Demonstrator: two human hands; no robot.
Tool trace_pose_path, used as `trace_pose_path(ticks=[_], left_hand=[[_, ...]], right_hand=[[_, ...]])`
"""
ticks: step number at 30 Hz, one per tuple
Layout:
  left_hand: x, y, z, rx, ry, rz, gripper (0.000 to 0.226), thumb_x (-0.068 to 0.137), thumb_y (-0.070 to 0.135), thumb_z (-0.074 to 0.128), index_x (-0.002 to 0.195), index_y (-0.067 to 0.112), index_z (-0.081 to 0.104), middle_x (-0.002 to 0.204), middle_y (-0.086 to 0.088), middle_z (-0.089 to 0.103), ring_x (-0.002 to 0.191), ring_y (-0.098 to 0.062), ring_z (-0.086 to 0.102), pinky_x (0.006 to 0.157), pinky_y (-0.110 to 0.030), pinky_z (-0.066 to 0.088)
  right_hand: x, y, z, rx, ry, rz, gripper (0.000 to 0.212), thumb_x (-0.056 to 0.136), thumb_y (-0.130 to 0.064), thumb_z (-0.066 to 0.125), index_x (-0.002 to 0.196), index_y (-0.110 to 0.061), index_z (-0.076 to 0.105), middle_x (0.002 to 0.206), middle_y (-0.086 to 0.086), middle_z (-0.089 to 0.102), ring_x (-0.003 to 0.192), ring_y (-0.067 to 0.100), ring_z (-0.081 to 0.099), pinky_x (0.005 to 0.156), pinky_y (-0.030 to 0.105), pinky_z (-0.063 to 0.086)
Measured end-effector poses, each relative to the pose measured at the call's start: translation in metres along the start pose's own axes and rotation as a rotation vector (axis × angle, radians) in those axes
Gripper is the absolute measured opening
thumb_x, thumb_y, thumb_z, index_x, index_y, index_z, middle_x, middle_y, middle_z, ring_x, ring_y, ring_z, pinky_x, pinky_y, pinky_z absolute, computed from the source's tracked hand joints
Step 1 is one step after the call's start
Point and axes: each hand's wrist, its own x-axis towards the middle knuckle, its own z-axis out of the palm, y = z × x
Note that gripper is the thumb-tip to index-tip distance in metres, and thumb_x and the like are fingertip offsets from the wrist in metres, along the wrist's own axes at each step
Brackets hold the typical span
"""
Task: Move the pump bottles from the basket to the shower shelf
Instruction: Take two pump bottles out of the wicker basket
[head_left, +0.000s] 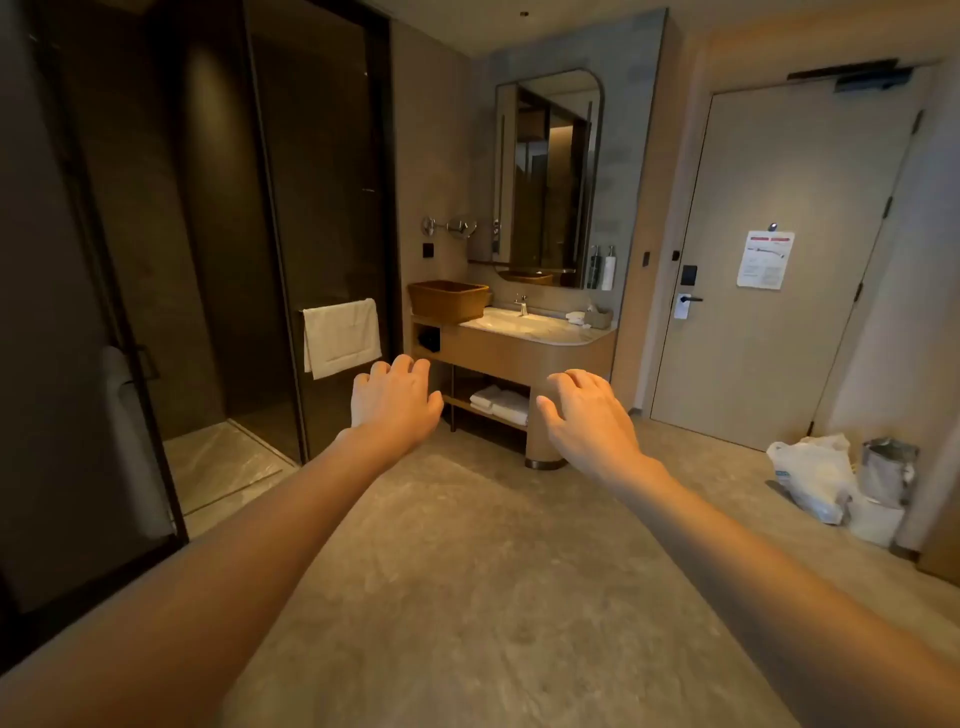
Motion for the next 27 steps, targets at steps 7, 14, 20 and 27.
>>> trace_pose_path(ticks=[7,14,20,27], left_hand=[[0.026,-0.009,0.061,0.034,-0.078,-0.001,0.046,0.094,0.039,0.038,0.134,0.016,0.04,0.136,-0.008,0.047,0.12,-0.029,0.046,0.092,-0.041,0.041],[0.085,-0.024,0.171,0.062,-0.197,-0.02,0.048,0.091,0.04,0.04,0.134,0.018,0.041,0.137,-0.007,0.048,0.121,-0.03,0.046,0.094,-0.043,0.041],[0.202,-0.027,0.233,0.117,-0.217,-0.065,0.048,0.09,0.041,0.042,0.132,0.017,0.044,0.134,-0.008,0.05,0.118,-0.031,0.047,0.092,-0.044,0.041],[0.279,-0.02,0.315,0.064,-0.288,-0.109,0.048,0.09,0.039,0.043,0.132,0.016,0.044,0.137,-0.009,0.047,0.122,-0.031,0.044,0.099,-0.045,0.037]], right_hand=[[0.028,0.025,0.054,-0.026,-0.095,0.023,0.044,0.099,-0.035,0.039,0.135,-0.011,0.045,0.137,0.008,0.049,0.133,0.025,0.036,0.107,0.038,0.033],[0.093,0.081,0.144,-0.064,-0.231,-0.004,0.047,0.098,-0.036,0.04,0.139,-0.011,0.042,0.139,0.008,0.047,0.136,0.026,0.034,0.111,0.039,0.031],[0.21,0.15,0.178,-0.083,-0.207,-0.017,0.047,0.099,-0.034,0.039,0.138,-0.009,0.043,0.137,0.009,0.05,0.132,0.027,0.037,0.108,0.039,0.034],[0.301,0.194,0.252,-0.067,-0.33,-0.015,0.046,0.099,-0.034,0.039,0.138,-0.009,0.042,0.137,0.01,0.049,0.132,0.027,0.036,0.109,0.038,0.033]])
